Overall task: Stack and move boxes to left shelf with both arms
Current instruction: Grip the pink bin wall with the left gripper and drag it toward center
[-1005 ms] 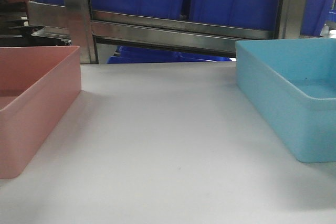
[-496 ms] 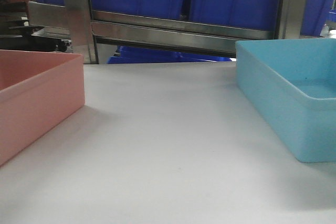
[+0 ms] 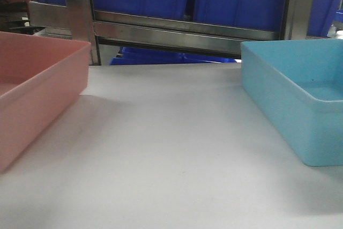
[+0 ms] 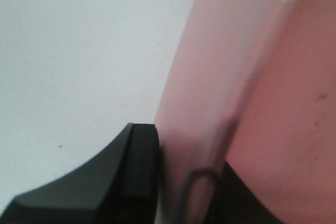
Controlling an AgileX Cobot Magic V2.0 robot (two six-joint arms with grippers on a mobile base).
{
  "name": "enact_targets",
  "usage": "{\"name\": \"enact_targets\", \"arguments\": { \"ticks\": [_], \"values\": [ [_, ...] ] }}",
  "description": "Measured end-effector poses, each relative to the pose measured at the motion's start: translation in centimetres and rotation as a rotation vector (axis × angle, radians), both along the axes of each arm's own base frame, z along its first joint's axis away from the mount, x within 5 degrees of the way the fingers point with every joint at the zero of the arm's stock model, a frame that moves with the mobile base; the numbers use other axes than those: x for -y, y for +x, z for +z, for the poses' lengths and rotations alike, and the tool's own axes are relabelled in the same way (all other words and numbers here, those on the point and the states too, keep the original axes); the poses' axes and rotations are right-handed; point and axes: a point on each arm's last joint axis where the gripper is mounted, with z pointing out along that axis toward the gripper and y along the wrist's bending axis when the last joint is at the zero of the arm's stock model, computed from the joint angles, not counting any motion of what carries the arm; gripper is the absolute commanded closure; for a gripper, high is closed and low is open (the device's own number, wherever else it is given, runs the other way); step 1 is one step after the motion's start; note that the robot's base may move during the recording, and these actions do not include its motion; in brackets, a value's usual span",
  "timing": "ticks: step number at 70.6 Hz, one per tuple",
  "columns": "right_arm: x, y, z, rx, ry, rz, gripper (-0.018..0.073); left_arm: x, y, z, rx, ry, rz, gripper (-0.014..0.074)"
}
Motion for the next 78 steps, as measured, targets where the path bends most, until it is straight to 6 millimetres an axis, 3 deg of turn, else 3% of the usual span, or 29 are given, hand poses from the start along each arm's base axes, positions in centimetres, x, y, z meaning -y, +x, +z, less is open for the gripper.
{"name": "enact_targets", "arguments": {
  "ticks": [10,21,47,57,78],
  "values": [
    [0.0,0.0,0.0,0.000,0.000,0.000,0.0524,1.9,-0.2,3.0,0.048,-0.042,0.112,0.0598],
    [0.0,0.0,0.0,0.000,0.000,0.000,0.0524,5.0,-0.3,4.6,0.065,-0.122,0.134,0.0598],
    [0.0,0.0,0.0,0.000,0.000,0.000,0.0524,19.0,-0.4,4.9,0.030,-0.208,-0.055,0.0598],
    [0.0,0.0,0.0,0.000,0.000,0.000,0.0524,23.1,-0.8,4.0,0.015,-0.212,-0.085,0.0598],
    [0.0,0.0,0.0,0.000,0.000,0.000,0.0524,27.7,-1.2,0.1,-0.066,-0.128,-0.085,0.0598]
  ]
}}
